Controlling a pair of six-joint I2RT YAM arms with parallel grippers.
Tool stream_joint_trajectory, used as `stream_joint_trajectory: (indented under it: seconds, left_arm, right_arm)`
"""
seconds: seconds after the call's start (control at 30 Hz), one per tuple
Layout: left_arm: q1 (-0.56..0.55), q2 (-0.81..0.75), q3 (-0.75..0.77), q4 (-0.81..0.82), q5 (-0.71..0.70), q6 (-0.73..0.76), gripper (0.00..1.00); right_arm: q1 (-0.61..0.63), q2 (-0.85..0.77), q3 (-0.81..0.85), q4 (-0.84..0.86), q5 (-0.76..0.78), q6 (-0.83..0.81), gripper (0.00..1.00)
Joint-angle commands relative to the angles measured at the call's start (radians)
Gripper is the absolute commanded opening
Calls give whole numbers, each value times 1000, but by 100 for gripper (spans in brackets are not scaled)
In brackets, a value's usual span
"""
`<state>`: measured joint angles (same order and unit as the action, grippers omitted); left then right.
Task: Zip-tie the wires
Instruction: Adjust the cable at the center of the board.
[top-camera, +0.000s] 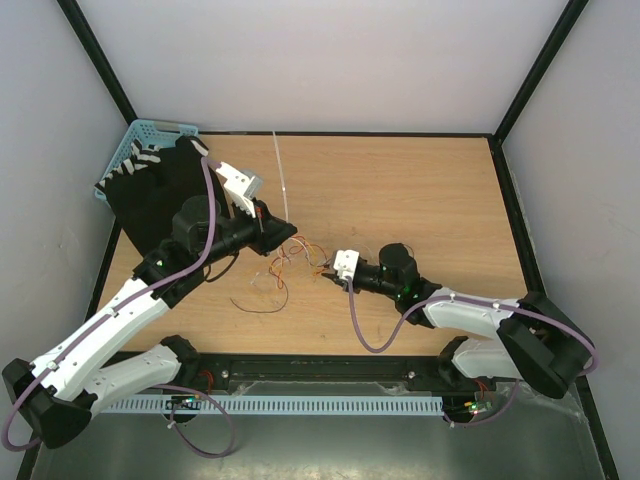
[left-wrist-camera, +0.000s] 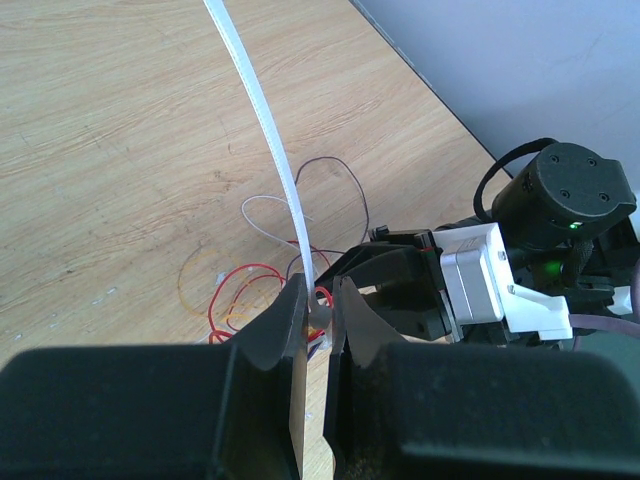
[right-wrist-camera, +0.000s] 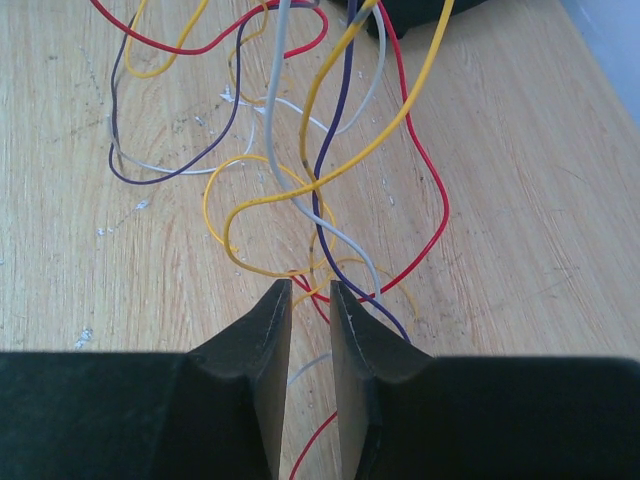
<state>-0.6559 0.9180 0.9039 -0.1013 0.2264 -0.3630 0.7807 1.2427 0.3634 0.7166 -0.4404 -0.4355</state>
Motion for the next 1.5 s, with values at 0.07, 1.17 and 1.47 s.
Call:
stream_joint_trajectory:
  seconds: [0.07, 1.17, 1.47]
  left_arm:
    - [6, -11, 23, 3, -8, 9, 2]
    - [6, -15, 30, 6, 25, -19, 3]
    - [6, -16, 44, 6, 41, -27, 3]
  right_arm:
    - [8, -32, 6, 16, 13, -22, 32]
    - [36, 41, 64, 38, 27, -56, 35]
    - [44, 79, 65, 72, 43, -47, 33]
